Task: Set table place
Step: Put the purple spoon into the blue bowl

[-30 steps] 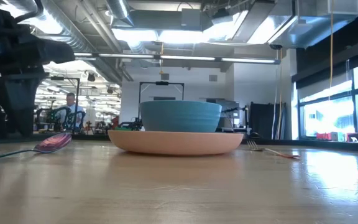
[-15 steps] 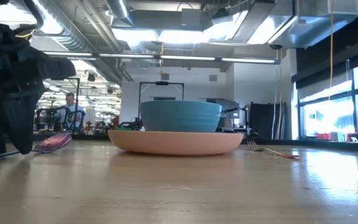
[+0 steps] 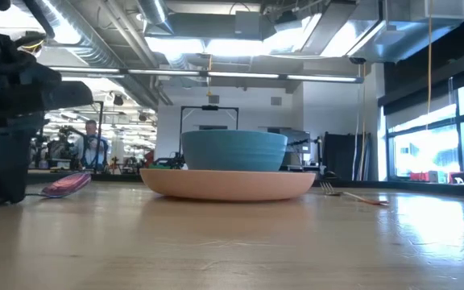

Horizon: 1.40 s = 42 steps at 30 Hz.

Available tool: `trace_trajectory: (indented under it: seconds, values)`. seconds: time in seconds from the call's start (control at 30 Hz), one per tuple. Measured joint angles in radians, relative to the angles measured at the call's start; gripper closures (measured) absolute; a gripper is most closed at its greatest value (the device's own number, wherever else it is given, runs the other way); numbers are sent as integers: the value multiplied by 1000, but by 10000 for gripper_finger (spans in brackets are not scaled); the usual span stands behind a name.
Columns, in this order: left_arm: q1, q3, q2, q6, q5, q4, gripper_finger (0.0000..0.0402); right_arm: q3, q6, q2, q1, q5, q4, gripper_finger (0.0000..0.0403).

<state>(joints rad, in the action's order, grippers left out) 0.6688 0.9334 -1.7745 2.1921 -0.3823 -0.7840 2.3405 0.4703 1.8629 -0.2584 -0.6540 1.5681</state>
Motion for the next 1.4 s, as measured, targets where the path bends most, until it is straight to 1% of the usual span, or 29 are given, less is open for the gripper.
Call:
trace_trajectory:
  seconds: [0.07, 0.13, 0.37, 0.63, 0.73, 0.83, 0.93, 1.2, 1.3, 1.4]
  values:
    - [-1, 0, 0, -24, 6, -6, 375, 0, 0, 0, 0, 0, 0, 279]
    - [-1, 0, 0, -34, 5, -5, 389, 0, 0, 0, 0, 0, 0, 279]
    - [1, 19, 21, -81, 10, -13, 395, 0, 19, 0, 0, 0, 0, 279]
    - [-5, 148, 34, -223, 23, -113, 399, 0, 21, 0, 0, 0, 1, 279]
    - [-6, 214, 34, -285, 67, -184, 400, 0, 20, 0, 0, 1, 2, 279]
    - [-15, 304, 34, -375, 138, -270, 400, 0, -5, 0, 0, 1, 2, 279]
    - [-31, 425, 35, -492, 189, -404, 400, 0, -15, 0, 0, 1, 2, 279]
    - [-117, 830, 38, -731, 196, -787, 401, 0, -4, -11, -6, -6, 3, 279]
    - [-177, 933, 41, -899, 212, -784, 401, 0, 17, -41, -17, -6, 3, 279]
    - [-251, 1000, 45, -1050, 265, -784, 401, 0, 56, -73, -36, 5, 4, 279]
